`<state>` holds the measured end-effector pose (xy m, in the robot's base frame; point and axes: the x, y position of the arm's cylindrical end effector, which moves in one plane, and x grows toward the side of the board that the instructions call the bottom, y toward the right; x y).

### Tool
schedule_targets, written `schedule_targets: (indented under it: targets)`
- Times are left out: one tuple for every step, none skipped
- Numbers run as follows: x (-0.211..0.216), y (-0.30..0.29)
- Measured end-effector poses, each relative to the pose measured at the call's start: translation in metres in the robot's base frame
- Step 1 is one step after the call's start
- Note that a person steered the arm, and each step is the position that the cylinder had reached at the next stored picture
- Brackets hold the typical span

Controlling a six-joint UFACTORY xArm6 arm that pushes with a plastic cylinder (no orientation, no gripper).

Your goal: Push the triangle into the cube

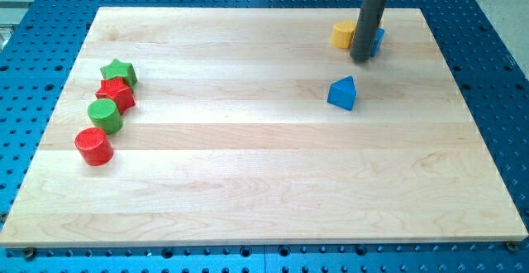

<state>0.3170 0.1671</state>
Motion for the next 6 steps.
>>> schedule_targets:
  targets:
    - [0.037,0.04]
    - [0.118,0.034]
    - [0.177,-0.019]
    - [0.16,-0.062]
    - [0.118,-0.062]
    - [0.077,-0.058]
